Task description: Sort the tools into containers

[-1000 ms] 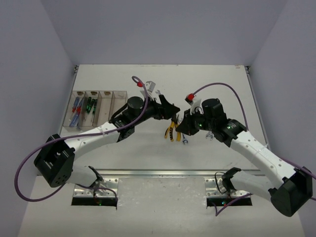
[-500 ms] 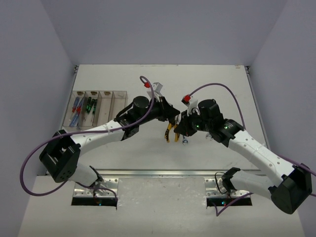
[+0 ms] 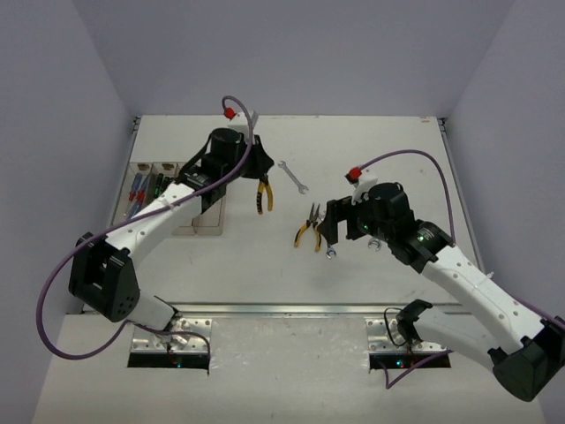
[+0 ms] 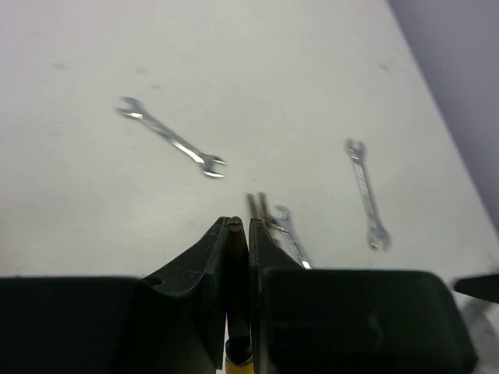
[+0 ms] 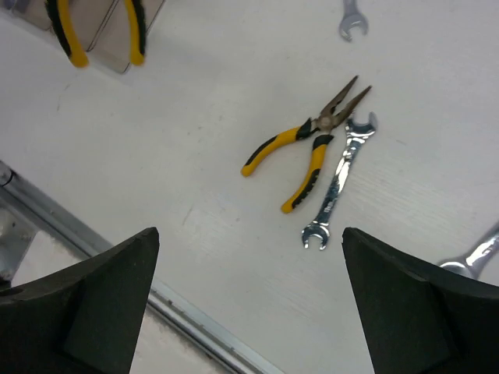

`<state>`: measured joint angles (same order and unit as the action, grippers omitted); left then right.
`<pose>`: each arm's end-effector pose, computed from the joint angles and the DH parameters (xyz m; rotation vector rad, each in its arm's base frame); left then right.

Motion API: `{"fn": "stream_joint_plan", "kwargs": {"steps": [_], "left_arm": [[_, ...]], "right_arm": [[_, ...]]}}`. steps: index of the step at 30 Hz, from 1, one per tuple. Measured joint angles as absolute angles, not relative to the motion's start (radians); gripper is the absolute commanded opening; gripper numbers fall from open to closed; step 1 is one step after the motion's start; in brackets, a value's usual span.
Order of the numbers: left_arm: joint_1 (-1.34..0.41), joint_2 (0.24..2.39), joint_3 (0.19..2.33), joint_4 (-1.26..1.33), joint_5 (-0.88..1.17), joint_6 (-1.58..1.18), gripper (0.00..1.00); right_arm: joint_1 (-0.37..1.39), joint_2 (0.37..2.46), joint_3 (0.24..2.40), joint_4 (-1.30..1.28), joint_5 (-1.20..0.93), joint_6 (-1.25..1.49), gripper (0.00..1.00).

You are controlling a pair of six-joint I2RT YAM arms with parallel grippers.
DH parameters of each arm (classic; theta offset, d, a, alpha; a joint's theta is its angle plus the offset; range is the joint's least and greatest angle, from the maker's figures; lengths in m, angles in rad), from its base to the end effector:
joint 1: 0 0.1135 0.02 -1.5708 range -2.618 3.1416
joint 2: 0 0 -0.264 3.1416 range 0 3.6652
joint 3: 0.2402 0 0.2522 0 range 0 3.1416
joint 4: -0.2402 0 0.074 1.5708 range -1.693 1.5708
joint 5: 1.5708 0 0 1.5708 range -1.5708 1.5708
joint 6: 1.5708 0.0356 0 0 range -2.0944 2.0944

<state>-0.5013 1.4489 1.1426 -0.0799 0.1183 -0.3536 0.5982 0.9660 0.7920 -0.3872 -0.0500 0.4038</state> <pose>0.2969 -0.1675 0.3177 0.2287 2.0031 -0.6705 0.1761 0.1221 0.2890 -0.2437 2.1864 0.6320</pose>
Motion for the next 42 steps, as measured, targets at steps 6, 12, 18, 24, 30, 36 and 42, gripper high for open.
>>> {"fn": "stream_joint_plan", "kwargs": {"steps": [6,12,18,24,30,36,42], "left_arm": [[-0.36,1.546,1.341,-0.221,-0.118,-0.106,0.0],[-0.221,1.673,1.313,-0.199,-0.233,0.062,0.0],[-0.092,1.755,1.216,-0.19,-0.247,0.126,0.0],[-0.037,1.731,1.2,-0.182,-0.174,0.162,0.0],[0.02,1.684,1.201,-0.178,-0.059,0.15,0.0],[0.023,1.683,1.239,-0.209,-0.055,0.171,0.0],[0.048,1.674,1.262,-0.216,-0.078,0.225,0.0]], "right_arm": [[0.561,0.885,0.78,-0.421,0.071,0.382,0.99],[0.512,0.925,0.732,-0.427,0.105,0.38,0.99],[0.491,0.954,0.697,-0.429,0.095,0.381,0.99],[0.491,0.953,0.697,-0.426,0.076,0.381,0.99],[0.491,0.972,0.697,-0.423,0.065,0.381,0.99],[0.491,0.985,0.697,-0.421,0.049,0.381,0.99],[0.491,1.011,0.697,-0.42,0.04,0.381,0.99]]}}
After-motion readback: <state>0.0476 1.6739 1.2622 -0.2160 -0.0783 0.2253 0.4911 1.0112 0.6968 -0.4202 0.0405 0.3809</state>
